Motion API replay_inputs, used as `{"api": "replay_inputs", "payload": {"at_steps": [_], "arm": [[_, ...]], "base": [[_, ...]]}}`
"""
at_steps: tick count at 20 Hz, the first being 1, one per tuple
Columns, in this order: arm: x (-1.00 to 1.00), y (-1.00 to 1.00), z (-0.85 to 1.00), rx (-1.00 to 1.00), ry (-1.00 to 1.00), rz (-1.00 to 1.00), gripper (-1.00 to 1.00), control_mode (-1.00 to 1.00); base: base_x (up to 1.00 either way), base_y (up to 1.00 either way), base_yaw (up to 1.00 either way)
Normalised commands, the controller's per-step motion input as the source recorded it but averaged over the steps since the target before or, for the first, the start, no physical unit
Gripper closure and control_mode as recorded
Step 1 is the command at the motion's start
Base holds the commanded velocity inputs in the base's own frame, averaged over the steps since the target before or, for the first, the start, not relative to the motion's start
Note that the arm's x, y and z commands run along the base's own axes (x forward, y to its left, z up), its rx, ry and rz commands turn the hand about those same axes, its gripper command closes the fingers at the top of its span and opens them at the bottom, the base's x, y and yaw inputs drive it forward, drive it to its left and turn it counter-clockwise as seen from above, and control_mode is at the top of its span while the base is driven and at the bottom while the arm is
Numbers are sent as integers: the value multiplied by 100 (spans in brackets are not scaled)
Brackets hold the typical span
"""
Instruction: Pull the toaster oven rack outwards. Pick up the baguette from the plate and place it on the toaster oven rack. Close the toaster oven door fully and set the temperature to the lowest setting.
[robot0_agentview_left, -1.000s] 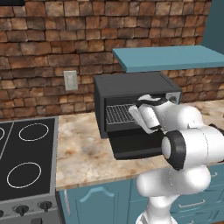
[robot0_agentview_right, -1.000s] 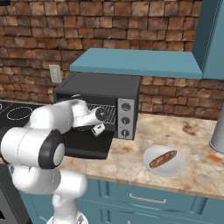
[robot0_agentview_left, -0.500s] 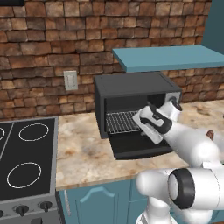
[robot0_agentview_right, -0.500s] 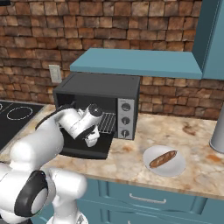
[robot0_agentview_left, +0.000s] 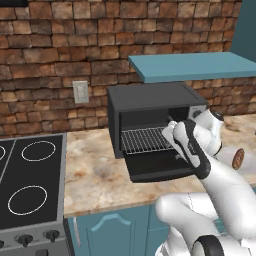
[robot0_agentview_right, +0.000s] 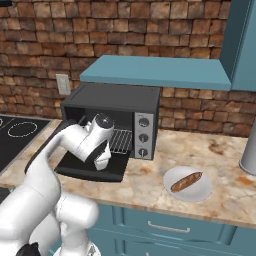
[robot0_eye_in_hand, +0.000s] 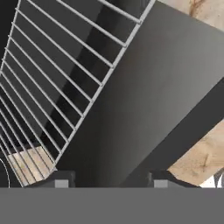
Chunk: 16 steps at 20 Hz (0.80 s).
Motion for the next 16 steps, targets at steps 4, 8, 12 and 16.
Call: {"api": "replay_inputs", "payload": {"at_steps": [4,8,12,16], "arm": [[-52,-91,39,-1,-1,0,-100,-100],[-17,-100,2,-4,1,-1,-100,-100],[0,-100,3,-7,1,0,-100,-100],[0,-100,6,-10,5,0,-100,-100]], "base": [[0,0,0],[0,0,0],[0,0,0],[0,0,0]]}}
